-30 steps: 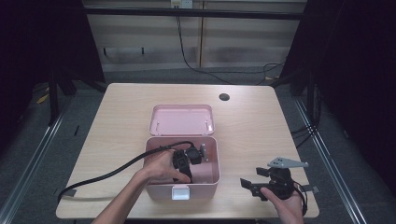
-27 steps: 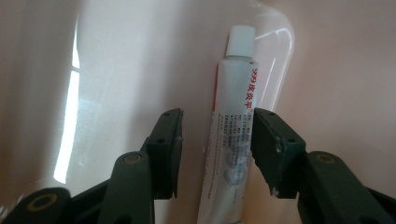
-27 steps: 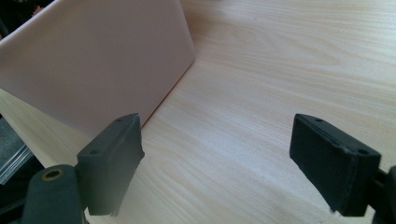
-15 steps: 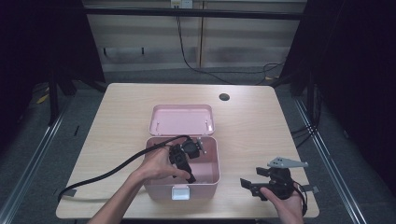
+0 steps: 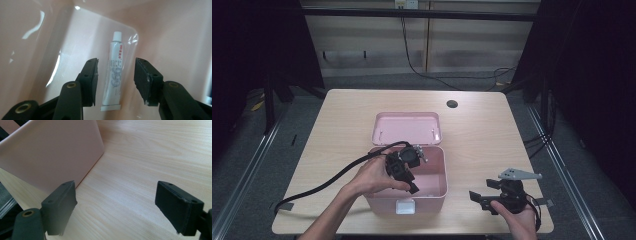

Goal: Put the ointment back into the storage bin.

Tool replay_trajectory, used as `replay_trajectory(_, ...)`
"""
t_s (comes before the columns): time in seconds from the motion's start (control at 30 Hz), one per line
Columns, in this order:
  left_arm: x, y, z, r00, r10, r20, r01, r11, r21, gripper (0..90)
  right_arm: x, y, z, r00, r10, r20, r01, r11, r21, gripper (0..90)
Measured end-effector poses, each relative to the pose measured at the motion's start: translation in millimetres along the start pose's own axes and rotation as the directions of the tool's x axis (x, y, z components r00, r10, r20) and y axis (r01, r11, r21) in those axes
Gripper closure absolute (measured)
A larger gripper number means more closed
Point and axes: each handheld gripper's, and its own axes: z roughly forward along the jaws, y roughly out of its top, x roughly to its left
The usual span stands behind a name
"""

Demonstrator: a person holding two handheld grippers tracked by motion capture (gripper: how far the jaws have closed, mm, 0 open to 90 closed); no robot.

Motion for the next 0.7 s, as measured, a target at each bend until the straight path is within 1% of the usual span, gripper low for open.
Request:
replay_trajectory(0.1,-1.5,-1.5,-6.4,0.9999,0.011,0.008,-0.011,0.9998,-0.017,54.2,0.0,-0.1,0.1,1.0,-0.001,-0.002,0.001,1.0,-0.001,16.6)
replay_trajectory(0.2,-3.1,-2.8,-13.9,0.9998,0.013,0.013,-0.012,0.9997,-0.023,54.2,-0.1,-0.1,0.1,1.0,-0.001,-0.003,0.001,1.0,-0.001,16.7)
replay_trajectory(0.23,-3.1,-3.5,-16.8,0.9998,0.019,0.008,-0.019,0.9993,-0.031,54.2,0.0,-0.2,0.1,1.0,0.002,-0.001,-0.002,1.0,0.0,16.7)
replay_trajectory(0.27,-3.2,-3.7,-19.1,0.9997,0.021,0.01,-0.02,0.9994,-0.028,54.2,-0.1,-0.1,0.2,1.0,0.001,-0.001,-0.001,1.0,0.002,16.7)
replay_trajectory(0.33,-5.0,-5.2,-23.3,0.9998,0.017,0.004,-0.017,0.9992,-0.037,54.2,-0.1,-0.1,0.2,1.0,0.001,-0.001,-0.001,1.0,0.002,16.7)
replay_trajectory(0.37,-5.0,-5.7,-26.1,0.9995,0.028,0.013,-0.028,0.9989,-0.038,54.2,-0.1,-0.1,0.2,1.0,0.002,-0.002,-0.002,1.0,0.001,16.7)
replay_trajectory(0.4,-6.5,-6.7,-27.4,0.9996,0.022,0.016,-0.021,0.9987,-0.046,54.0,-0.2,-0.1,0.2,1.0,0.002,-0.001,-0.002,1.0,0.002,16.7)
replay_trajectory(0.47,-7.9,-7.5,-29.3,0.9996,0.026,0.015,-0.025,0.9983,-0.053,54.0,-0.2,-0.2,0.0,1.0,0.002,-0.001,-0.002,1.0,0.001,16.7)
replay_trajectory(0.5,-8.2,-7.6,-30.9,0.9993,0.033,0.015,-0.032,0.9985,-0.045,53.7,-0.2,-0.2,0.0,1.0,0.002,-0.001,-0.002,1.0,0.001,16.7)
replay_trajectory(0.53,-9.2,-8.4,-31.4,0.9995,0.026,0.017,-0.025,0.9981,-0.057,53.4,-0.1,-0.2,0.0,1.0,0.002,0.0,-0.002,1.0,0.001,16.7)
replay_trajectory(0.63,-11.5,-9.8,-35.8,0.9996,0.021,0.019,-0.02,0.9979,-0.061,53.1,-0.1,-0.3,-0.4,1.0,0.004,0.003,-0.004,1.0,0.001,16.7)
replay_trajectory(0.7,-13.9,-11.0,-40.4,0.9994,0.029,0.021,-0.028,0.9977,-0.062,53.2,-0.1,-0.3,-0.6,1.0,0.005,0.004,-0.005,1.0,0.001,16.7)
